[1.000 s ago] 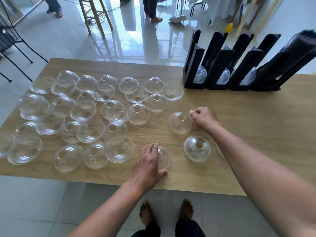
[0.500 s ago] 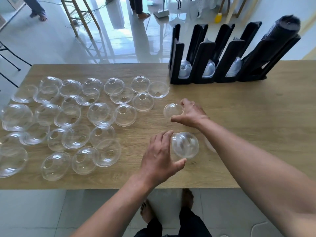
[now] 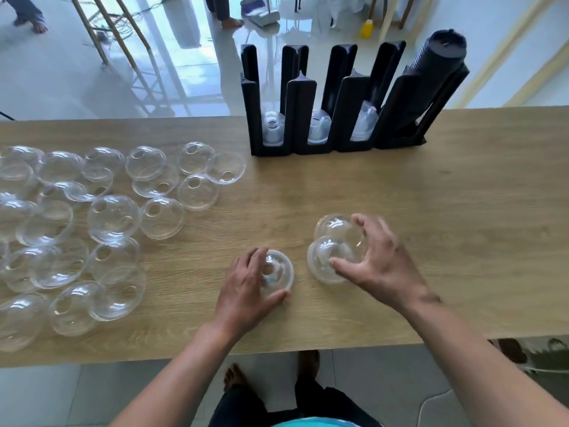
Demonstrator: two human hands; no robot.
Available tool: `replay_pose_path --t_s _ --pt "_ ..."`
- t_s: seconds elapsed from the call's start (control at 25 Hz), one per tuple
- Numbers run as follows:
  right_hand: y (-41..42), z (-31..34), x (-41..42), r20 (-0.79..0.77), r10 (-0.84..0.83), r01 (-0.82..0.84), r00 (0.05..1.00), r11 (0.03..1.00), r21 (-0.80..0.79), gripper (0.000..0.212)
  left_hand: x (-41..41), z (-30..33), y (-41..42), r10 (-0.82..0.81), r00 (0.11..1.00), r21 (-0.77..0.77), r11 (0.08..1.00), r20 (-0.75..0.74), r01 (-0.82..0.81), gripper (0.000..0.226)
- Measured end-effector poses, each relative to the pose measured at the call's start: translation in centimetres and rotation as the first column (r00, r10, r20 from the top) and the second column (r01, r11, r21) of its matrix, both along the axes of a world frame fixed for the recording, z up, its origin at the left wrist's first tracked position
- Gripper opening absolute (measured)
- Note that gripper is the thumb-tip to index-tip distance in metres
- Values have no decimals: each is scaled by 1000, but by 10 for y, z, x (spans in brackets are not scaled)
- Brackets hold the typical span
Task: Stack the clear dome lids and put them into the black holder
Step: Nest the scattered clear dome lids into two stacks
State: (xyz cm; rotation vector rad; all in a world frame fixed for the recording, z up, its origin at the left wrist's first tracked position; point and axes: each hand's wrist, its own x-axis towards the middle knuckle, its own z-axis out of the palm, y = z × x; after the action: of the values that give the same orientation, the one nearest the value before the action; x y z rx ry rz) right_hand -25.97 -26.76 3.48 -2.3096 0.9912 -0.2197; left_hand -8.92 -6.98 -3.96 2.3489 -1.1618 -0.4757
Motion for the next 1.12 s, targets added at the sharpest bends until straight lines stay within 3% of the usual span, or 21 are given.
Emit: replay_pose_path --t_s 0.2,0.32,0.44,0.52,0.68,0.8,0.92,1.04,1.12 --pt "15 -41 -2 -191 123 -139 974 987 -74 73 1 7 -7 125 992 10 992 -12 -125 103" --pt "7 -49 1 -205 143 -161 968 984 -75 73 7 10 -7 151 988 23 988 -9 -151 103" --pt "-1 -42 15 -265 173 -195 949 979 -62 85 27 16 -1 189 978 52 981 -89 -184 109" --pt "-7 -30 36 -229 193 -213 954 975 -69 93 48 22 2 226 970 -1 974 -90 -227 97" --pt "-17 -12 117 -59 295 -301 954 938 -172 65 111 36 -8 343 933 -104 938 113 -332 58" --pt "-10 -20 198 -46 385 -385 922 893 -232 42 155 41 -22 341 926 -44 940 162 -339 60" --pt "-1 -37 265 -121 463 -477 878 834 -277 33 181 38 -34 256 949 36 963 185 -267 65" --pt "-2 -48 291 -273 462 -533 844 777 -333 32 199 32 -46 190 961 96 972 200 -212 64" --pt "-5 -49 280 -237 452 -506 860 813 -288 25 203 28 -49 155 965 117 976 213 -183 61"
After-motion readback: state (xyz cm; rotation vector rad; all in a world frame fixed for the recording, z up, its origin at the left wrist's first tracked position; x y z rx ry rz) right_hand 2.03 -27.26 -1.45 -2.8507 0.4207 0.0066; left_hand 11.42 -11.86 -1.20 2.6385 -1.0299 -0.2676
